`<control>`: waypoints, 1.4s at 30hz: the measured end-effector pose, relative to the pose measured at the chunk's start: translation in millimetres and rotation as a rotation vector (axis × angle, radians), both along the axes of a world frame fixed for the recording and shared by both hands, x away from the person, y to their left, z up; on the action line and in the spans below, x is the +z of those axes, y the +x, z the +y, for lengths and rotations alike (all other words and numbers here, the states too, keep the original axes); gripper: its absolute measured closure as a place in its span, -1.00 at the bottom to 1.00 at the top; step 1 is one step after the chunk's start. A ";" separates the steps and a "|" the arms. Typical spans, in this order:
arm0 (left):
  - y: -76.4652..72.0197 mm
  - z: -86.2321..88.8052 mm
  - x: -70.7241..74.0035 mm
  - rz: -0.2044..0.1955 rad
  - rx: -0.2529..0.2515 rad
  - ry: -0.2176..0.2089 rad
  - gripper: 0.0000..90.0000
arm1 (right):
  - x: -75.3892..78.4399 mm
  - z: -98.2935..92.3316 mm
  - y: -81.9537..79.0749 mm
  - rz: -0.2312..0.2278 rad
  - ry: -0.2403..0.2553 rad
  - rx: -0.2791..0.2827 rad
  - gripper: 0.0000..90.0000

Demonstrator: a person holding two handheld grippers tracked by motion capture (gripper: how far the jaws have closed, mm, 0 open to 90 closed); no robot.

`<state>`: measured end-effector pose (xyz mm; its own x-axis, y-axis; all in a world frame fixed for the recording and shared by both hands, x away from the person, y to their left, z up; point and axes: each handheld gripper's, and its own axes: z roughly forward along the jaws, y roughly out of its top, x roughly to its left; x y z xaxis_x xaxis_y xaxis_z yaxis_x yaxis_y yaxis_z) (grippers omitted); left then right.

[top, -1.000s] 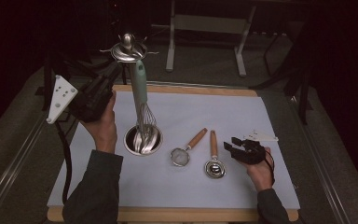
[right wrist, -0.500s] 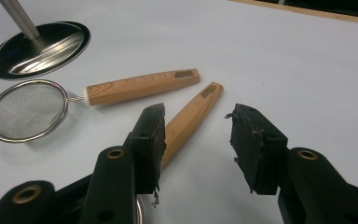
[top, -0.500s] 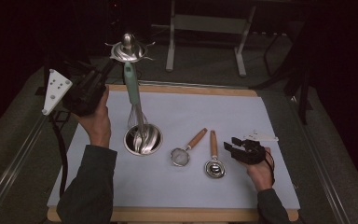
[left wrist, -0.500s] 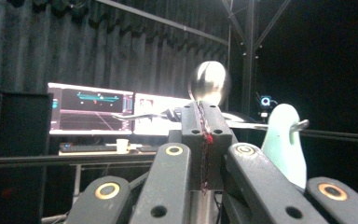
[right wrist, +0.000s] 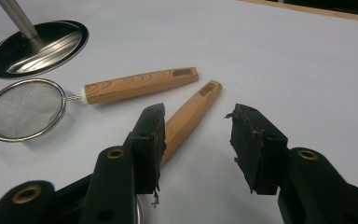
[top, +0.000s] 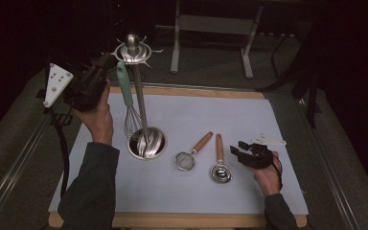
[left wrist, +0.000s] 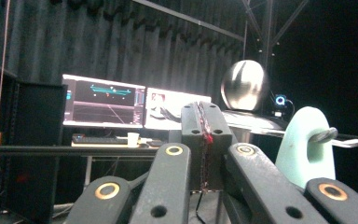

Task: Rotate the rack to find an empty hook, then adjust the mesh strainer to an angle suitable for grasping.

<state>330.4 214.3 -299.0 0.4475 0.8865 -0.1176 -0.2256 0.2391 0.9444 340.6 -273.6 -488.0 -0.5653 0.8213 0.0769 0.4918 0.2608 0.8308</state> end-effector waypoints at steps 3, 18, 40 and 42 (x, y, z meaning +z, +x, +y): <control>3.2 1.4 0.5 0.013 0.002 -0.010 1.00 | 0.1 -0.7 0.1 -0.001 0.001 -0.002 0.20; 14.0 3.9 7.4 0.061 0.006 0.008 1.00 | 0.4 -3.8 0.3 0.001 0.005 -0.010 0.20; -19.9 39.8 -16.1 0.156 0.016 0.082 0.95 | 1.3 -11.8 -1.4 0.003 0.018 -0.026 0.19; -21.5 41.7 -19.9 0.163 0.013 0.084 0.92 | 1.5 -11.9 -1.4 0.003 0.019 -0.027 0.19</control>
